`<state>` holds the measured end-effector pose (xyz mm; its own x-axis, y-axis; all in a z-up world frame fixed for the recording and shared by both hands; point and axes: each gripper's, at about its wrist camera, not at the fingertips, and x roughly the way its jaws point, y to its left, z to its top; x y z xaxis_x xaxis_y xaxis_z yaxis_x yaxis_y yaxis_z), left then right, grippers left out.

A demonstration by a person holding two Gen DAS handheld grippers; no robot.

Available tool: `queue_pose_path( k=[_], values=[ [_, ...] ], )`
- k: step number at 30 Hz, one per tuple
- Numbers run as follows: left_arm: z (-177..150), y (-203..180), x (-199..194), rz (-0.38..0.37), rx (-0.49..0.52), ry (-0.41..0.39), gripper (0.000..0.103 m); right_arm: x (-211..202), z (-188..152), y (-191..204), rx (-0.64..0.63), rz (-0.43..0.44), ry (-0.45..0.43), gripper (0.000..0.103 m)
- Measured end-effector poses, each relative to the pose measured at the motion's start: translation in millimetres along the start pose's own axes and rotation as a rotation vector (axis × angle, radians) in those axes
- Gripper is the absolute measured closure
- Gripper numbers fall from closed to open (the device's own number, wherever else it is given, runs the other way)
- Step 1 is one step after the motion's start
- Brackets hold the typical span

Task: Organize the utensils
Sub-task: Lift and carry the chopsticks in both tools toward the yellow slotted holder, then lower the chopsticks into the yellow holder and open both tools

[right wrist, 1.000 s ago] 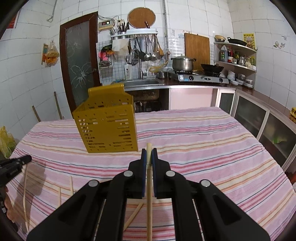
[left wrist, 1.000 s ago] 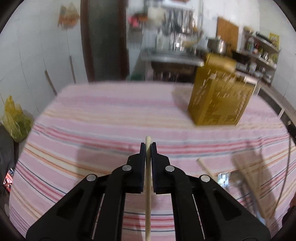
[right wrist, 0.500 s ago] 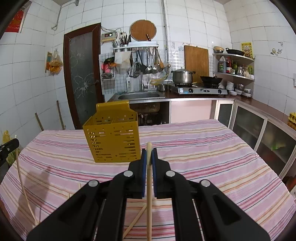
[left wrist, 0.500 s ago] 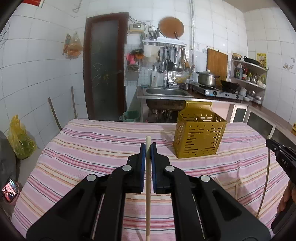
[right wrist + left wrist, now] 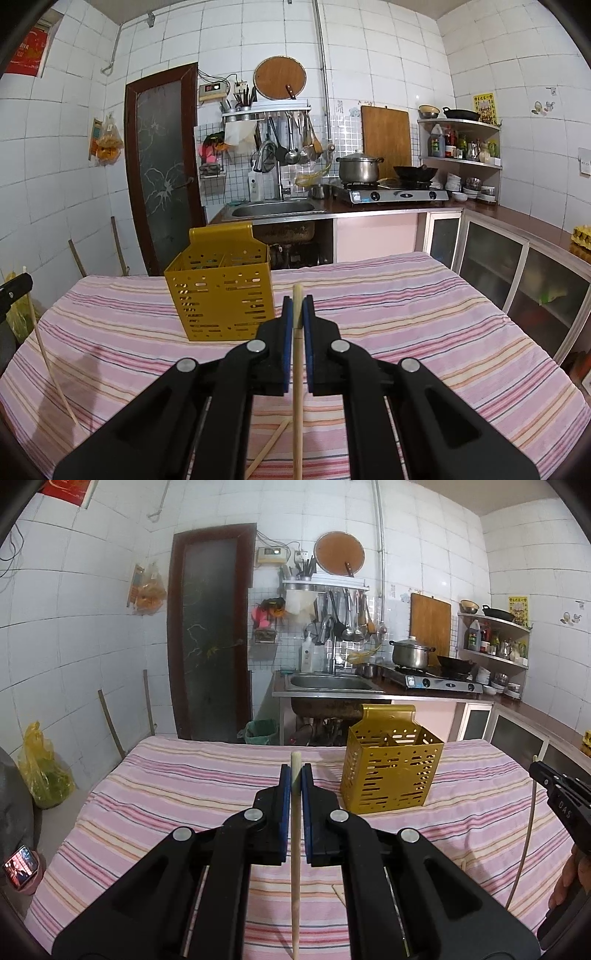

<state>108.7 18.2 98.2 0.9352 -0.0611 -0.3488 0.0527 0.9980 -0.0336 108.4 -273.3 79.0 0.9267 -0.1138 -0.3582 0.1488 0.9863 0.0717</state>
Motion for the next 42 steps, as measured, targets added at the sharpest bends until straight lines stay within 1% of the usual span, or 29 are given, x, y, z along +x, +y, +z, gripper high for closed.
queue_pose_path(
  k=[10,14,19,23,26,30,33,35,38,42],
  values=[
    [13,-8,11,-0.023,-0.001,-0.009,0.098,12,14,1,-0.003,0.004,-0.015,0.097],
    [23,-11,18,-0.04,-0.005,-0.015,0.098,18,19,2,-0.003,0.01,-0.019,0.097],
    [44,-19,24,-0.051,0.002,-0.041,0.098,21,33,5,-0.014,0.017,-0.038,0.097],
    [71,-26,30,-0.077,-0.007,-0.053,0.098,20,60,10,-0.03,0.023,-0.074,0.097],
    [100,-37,35,-0.098,0.004,-0.079,0.098,20,87,14,-0.041,0.025,-0.117,0.097],
    [140,-50,43,-0.146,-0.004,-0.123,0.098,24,131,19,-0.041,0.039,-0.174,0.097],
    [166,-62,57,-0.157,-0.005,-0.155,0.099,32,162,25,-0.04,0.044,-0.226,0.097],
    [181,-68,71,-0.161,-0.02,-0.165,0.098,42,179,27,-0.023,0.056,-0.246,0.097],
    [194,-77,96,-0.173,-0.044,-0.167,0.099,64,197,29,0.013,0.088,-0.254,0.097],
    [193,-92,137,-0.158,-0.026,-0.165,0.099,104,206,40,0.015,0.104,-0.253,0.097]
  ],
)
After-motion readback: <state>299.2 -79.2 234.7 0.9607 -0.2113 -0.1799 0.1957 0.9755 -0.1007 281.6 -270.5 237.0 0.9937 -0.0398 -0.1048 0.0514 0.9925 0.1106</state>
